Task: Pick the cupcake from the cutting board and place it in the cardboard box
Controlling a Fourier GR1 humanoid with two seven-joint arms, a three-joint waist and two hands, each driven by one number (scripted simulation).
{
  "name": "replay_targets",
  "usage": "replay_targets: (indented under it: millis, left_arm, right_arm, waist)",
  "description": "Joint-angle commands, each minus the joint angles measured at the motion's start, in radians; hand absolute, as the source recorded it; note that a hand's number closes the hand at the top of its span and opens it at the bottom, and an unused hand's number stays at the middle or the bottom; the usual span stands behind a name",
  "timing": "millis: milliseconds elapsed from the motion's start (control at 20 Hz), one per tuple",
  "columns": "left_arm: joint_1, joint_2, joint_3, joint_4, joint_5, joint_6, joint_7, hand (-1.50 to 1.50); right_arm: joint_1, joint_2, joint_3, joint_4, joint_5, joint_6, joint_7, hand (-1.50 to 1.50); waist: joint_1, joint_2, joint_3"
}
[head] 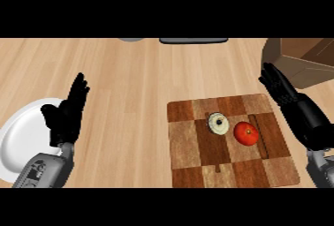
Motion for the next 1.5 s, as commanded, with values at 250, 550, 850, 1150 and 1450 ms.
replay_targets:
  millis: [250,550,850,1150,1450]
  left_arm:
    - [-0.045,0.172,-0.046,-0.061,-0.088,-0.156,-0.091,0.0]
    - [0.032,0.208,-0.061,-0.121,-0.036,-0.284,-0.158,0.0]
    - [-0.004,0.217,-0.039,-0.091,-0.036,-0.33,-0.187,0.0]
    - [-0.048,0.194,-0.049,-0.1,-0.035,-0.35,-0.156,0.0]
    - [-0.07,0.152,-0.076,-0.066,-0.066,-0.351,-0.175,0.0]
  right_arm:
    - [-0.023,-0.104,-0.273,-0.133,0.206,-0.407,0.112,-1.5]
    - [0.286,-0.197,-0.14,-0.307,0.532,-0.54,0.318,-1.5]
    - [0.353,-0.305,-0.008,-0.461,0.813,-0.441,0.492,-1.5]
    - [0.242,-0.351,0.125,-0.531,0.884,-0.154,0.84,-1.5]
    - [0.005,-0.285,0.28,-0.536,0.81,0.135,1.099,-1.5]
  waist:
    - [-0.088,-0.096,-0.014]
    - [-0.025,-0.071,-0.01]
    - [0.004,-0.062,-0.01]
    - [0.036,-0.055,-0.011]
    - [0.061,-0.05,-0.01]
